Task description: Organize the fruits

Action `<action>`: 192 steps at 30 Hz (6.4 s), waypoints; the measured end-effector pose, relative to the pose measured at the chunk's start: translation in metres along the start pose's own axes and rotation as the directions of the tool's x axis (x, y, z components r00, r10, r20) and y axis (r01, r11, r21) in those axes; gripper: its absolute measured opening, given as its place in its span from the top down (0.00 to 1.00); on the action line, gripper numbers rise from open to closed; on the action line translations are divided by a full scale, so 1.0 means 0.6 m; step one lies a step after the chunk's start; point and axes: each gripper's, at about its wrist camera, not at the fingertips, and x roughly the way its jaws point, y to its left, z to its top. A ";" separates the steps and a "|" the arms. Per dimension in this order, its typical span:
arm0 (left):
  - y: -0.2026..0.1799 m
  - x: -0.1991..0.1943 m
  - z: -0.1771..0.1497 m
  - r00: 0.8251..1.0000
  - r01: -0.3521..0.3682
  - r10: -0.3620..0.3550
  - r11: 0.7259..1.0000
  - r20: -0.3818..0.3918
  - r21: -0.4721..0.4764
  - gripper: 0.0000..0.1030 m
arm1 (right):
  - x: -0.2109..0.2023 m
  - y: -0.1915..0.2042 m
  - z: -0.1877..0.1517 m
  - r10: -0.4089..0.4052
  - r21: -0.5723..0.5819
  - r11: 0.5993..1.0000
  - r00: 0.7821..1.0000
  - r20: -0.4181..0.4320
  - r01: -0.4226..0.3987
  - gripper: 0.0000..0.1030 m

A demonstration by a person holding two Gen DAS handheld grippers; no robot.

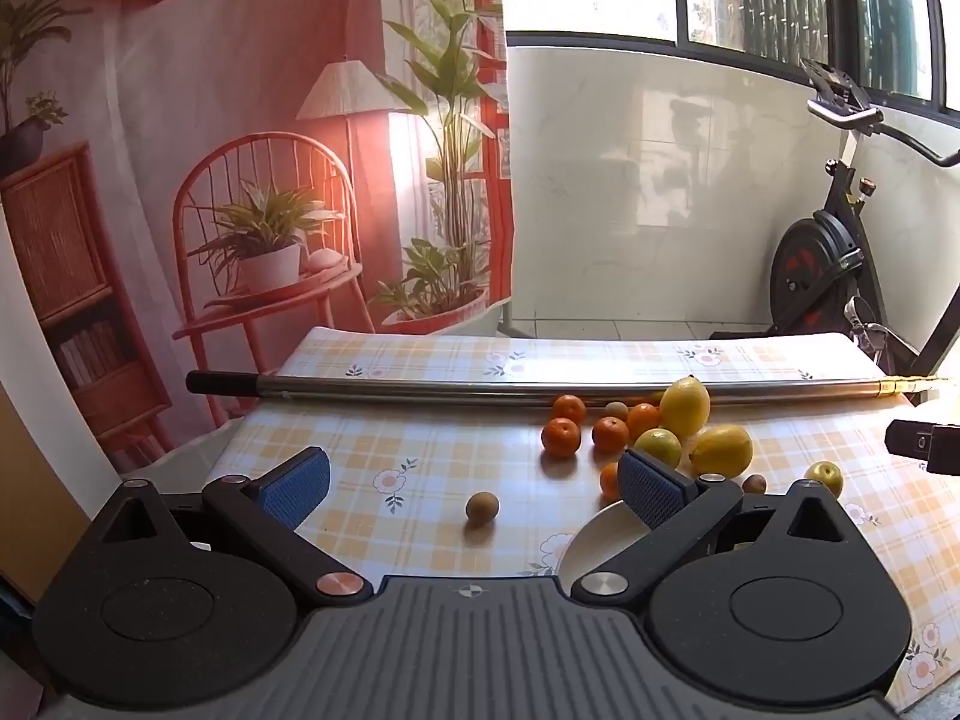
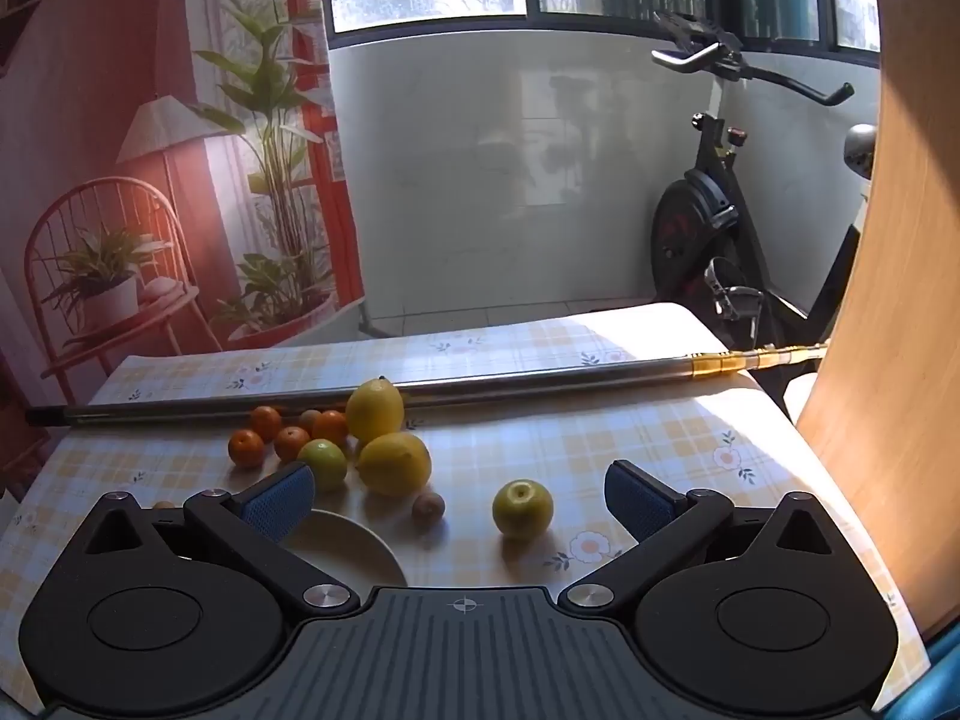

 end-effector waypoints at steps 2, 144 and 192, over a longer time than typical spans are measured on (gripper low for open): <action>0.004 -0.012 -0.006 0.998 0.025 -0.025 1.000 0.056 -0.002 0.00 | -0.016 0.011 -0.011 -0.004 -0.025 1.000 0.999 0.054 0.005 0.00; 0.023 0.284 -0.074 0.990 0.124 -0.120 0.991 -0.078 0.049 0.03 | 0.227 -0.080 -0.063 -0.026 -0.005 1.000 0.992 -0.121 0.025 0.00; -0.013 0.248 -0.107 0.930 0.362 -0.360 0.932 -0.071 0.012 0.72 | 0.291 -0.077 -0.102 0.021 -0.042 0.999 0.992 -0.126 -0.026 0.58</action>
